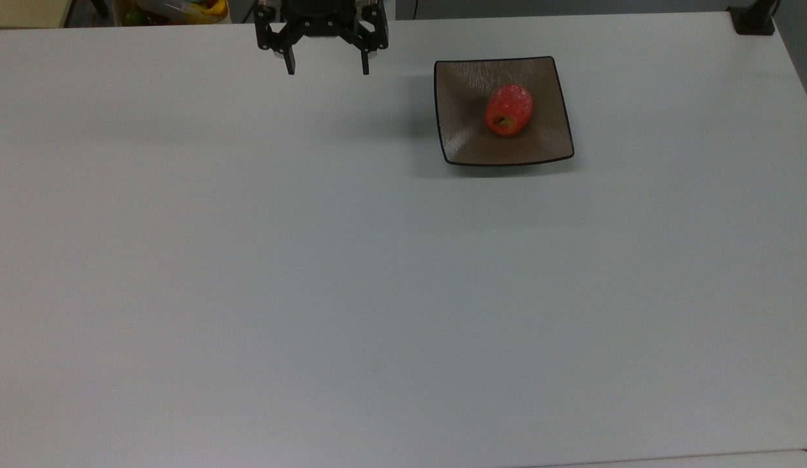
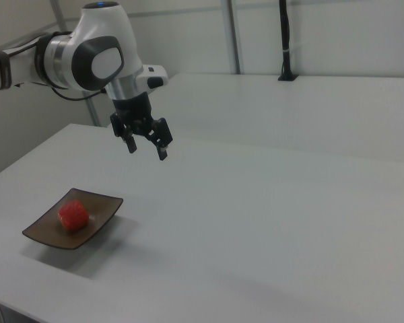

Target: Apples placed on a ceramic plate

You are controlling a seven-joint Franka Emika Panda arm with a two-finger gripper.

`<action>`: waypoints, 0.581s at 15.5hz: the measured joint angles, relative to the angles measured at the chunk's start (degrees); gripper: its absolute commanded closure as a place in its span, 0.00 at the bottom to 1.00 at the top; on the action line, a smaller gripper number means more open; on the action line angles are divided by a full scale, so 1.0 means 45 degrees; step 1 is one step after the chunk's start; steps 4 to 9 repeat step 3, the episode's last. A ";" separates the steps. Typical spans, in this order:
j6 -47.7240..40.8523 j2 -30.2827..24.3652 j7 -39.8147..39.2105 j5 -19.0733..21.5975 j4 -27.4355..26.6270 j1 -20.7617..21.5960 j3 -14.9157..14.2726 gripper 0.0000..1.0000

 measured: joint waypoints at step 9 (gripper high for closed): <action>0.0000 0.0060 -0.0007 0.0000 -0.0007 0.0000 0.0000 0.00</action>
